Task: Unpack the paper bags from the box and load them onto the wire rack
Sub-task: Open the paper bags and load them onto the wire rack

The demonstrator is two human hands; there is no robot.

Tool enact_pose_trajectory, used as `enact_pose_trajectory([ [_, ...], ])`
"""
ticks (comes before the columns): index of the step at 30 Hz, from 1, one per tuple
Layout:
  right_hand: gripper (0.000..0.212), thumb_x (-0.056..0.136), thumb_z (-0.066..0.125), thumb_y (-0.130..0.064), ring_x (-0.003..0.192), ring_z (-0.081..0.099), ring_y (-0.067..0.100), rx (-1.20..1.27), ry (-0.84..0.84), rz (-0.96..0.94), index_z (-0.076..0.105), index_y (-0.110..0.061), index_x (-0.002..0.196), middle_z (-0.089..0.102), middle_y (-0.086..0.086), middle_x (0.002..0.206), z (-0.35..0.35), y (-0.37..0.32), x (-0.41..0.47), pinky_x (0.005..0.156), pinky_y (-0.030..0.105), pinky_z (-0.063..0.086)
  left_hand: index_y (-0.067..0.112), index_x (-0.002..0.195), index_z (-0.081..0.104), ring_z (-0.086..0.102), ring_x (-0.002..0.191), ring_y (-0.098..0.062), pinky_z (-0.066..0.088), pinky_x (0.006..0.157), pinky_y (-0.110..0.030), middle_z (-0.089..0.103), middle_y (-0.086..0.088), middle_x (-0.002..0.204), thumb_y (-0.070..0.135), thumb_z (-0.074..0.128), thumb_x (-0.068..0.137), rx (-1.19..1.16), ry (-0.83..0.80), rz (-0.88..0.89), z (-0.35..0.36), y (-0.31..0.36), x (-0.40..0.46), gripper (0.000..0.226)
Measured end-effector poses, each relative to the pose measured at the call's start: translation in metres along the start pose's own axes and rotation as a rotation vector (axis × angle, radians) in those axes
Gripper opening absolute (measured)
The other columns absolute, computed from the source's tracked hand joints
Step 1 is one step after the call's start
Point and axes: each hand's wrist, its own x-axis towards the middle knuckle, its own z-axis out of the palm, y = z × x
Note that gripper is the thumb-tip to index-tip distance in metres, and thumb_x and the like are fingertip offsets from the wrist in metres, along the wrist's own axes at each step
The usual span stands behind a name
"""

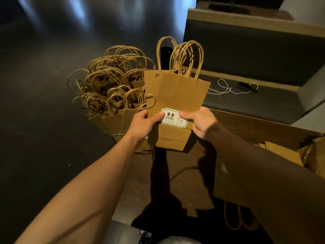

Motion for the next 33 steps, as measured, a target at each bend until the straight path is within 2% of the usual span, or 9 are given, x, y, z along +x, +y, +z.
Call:
enact_pose_trajectory([
  [4, 0.018, 0.085, 0.066, 0.007, 0.11, 0.065, 0.025, -0.006, 0.061, -0.036, 0.062, -0.008, 0.095, 0.07, 0.013, 0.113, 0.009, -0.008, 0.002, 0.098, 0.033, 0.049, 0.012, 0.111, 0.074, 0.066, 0.102, -0.017, 0.051, 0.097, -0.041, 0.075, -0.006, 0.103, 0.045, 0.059, 0.096, 0.066, -0.053, -0.075, -0.028, -0.007, -0.001, 0.039],
  [7, 0.037, 0.079, 0.074, 0.002, 0.111, 0.064, 0.025, -0.009, 0.069, -0.032, 0.057, -0.001, 0.112, 0.069, 0.014, 0.116, 0.012, -0.011, 0.009, 0.107, 0.041, 0.043, 0.019, 0.097, 0.076, 0.067, 0.108, -0.021, 0.052, 0.099, -0.038, 0.073, -0.001, 0.101, 0.029, 0.058, 0.099, 0.18, 0.047, -0.116, -0.051, -0.019, -0.001, 0.02],
  [9, 0.059, 0.074, 0.08, -0.003, 0.112, 0.064, 0.026, -0.016, 0.061, -0.048, 0.05, 0.003, 0.124, 0.068, 0.015, 0.116, 0.016, -0.014, 0.011, 0.108, 0.046, 0.043, 0.021, 0.091, 0.075, 0.066, 0.099, -0.022, 0.053, 0.091, -0.036, 0.073, -0.002, 0.098, 0.026, 0.057, 0.097, 0.497, 0.054, -0.119, -0.063, -0.03, -0.001, 0.019],
  [11, 0.065, 0.069, 0.083, -0.007, 0.11, 0.065, 0.027, -0.022, 0.047, -0.049, 0.05, 0.003, 0.124, 0.069, 0.014, 0.115, 0.019, -0.015, 0.011, 0.105, 0.048, 0.045, 0.017, 0.108, 0.072, 0.063, 0.099, -0.023, 0.05, 0.086, -0.032, 0.07, -0.007, 0.11, 0.032, 0.054, 0.099, 0.872, -0.02, -0.171, -0.068, -0.037, -0.004, 0.024],
  [15, 0.065, 0.065, 0.084, -0.01, 0.103, 0.069, 0.029, -0.065, 0.048, -0.014, 0.054, 0.002, 0.122, 0.071, 0.014, 0.11, 0.023, -0.013, 0.013, 0.1, 0.048, 0.049, 0.013, 0.13, 0.062, 0.055, 0.123, -0.03, 0.043, 0.104, -0.037, 0.059, -0.012, 0.134, 0.035, 0.043, 0.103, 1.18, -0.218, -0.269, -0.064, -0.049, -0.004, 0.039],
  [20, 0.007, 0.088, 0.067, -0.005, 0.099, 0.068, 0.021, -0.228, -0.001, -0.006, 0.068, -0.007, 0.094, 0.074, 0.005, 0.098, 0.031, -0.014, 0.013, 0.098, 0.034, 0.05, 0.011, 0.138, 0.053, 0.05, 0.131, -0.032, 0.04, 0.109, -0.043, 0.053, -0.012, 0.142, 0.036, 0.042, 0.101, 1.241, -0.258, -0.372, -0.061, -0.07, 0.016, 0.047],
  [25, 0.017, 0.088, 0.066, -0.002, 0.101, 0.067, 0.015, -0.318, -0.046, -0.012, 0.063, -0.016, 0.098, 0.072, -0.004, 0.096, 0.038, -0.015, 0.015, 0.088, 0.023, 0.051, 0.015, 0.16, 0.005, -0.001, 0.154, -0.026, 0.006, 0.124, -0.044, -0.005, -0.003, 0.167, 0.047, 0.026, 0.104, 1.324, -0.366, -0.456, -0.064, -0.068, 0.016, 0.068],
  [27, 0.021, 0.087, 0.065, 0.002, 0.095, 0.07, 0.013, -0.371, -0.07, -0.043, 0.064, -0.01, 0.105, 0.073, -0.002, 0.093, 0.035, -0.019, 0.015, 0.075, 0.019, 0.055, 0.018, 0.16, 0.0, -0.001, 0.154, -0.027, 0.005, 0.123, -0.044, -0.011, 0.001, 0.167, 0.053, 0.027, 0.101, 1.32, -0.338, -0.484, -0.065, -0.07, 0.018, 0.074],
  [33, 0.029, 0.089, 0.058, 0.007, 0.099, 0.069, 0.024, -0.367, -0.053, -0.114, 0.061, 0.001, 0.117, 0.071, 0.012, 0.105, 0.043, -0.017, 0.023, 0.086, 0.032, 0.058, 0.016, 0.16, -0.003, -0.002, 0.154, -0.028, 0.006, 0.122, -0.043, -0.011, -0.002, 0.167, 0.049, 0.032, 0.103, 1.279, -0.363, -0.473, -0.064, -0.073, 0.023, 0.074],
])
